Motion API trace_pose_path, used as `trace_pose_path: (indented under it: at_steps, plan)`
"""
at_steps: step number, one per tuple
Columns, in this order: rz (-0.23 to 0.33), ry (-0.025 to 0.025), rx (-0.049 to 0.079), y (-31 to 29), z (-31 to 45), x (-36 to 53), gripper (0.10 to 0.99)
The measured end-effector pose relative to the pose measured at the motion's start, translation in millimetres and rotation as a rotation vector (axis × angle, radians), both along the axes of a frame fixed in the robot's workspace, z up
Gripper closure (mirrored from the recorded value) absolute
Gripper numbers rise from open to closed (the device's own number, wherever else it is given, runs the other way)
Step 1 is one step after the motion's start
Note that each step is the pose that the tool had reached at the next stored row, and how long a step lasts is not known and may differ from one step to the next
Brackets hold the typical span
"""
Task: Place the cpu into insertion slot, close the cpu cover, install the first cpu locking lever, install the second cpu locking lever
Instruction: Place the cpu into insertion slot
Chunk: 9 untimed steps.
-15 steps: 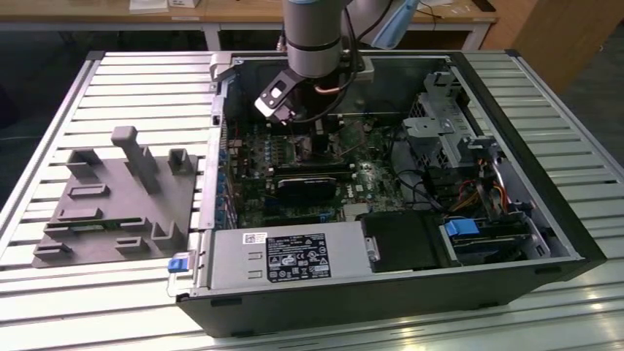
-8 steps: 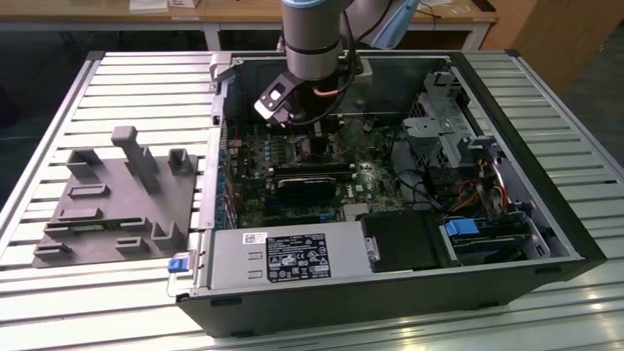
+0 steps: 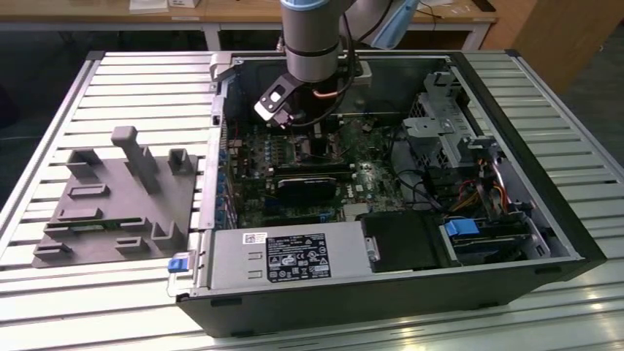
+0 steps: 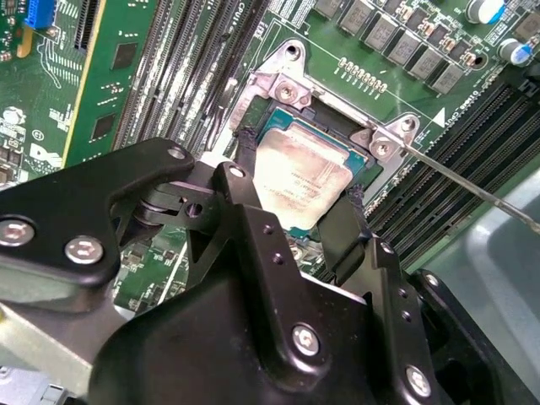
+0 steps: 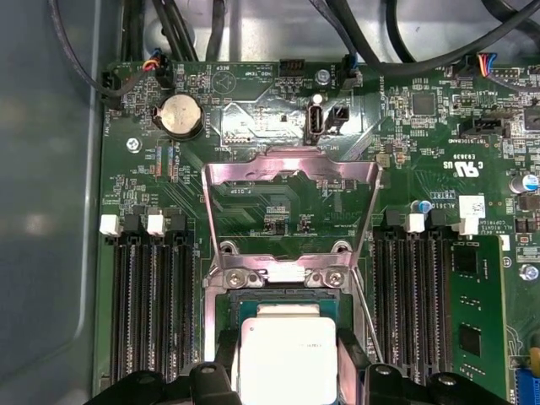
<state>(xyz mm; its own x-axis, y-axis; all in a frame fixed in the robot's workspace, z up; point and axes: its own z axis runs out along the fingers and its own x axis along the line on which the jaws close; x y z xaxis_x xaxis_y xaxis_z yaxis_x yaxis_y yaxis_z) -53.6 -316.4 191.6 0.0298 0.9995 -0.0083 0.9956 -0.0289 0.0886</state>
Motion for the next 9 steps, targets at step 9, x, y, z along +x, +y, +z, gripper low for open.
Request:
trace_pose_path:
  at_steps: [9]
  plan:
    - [0.0, -0.0004, 0.0, 0.2, -0.5, 0.1, 0.545]
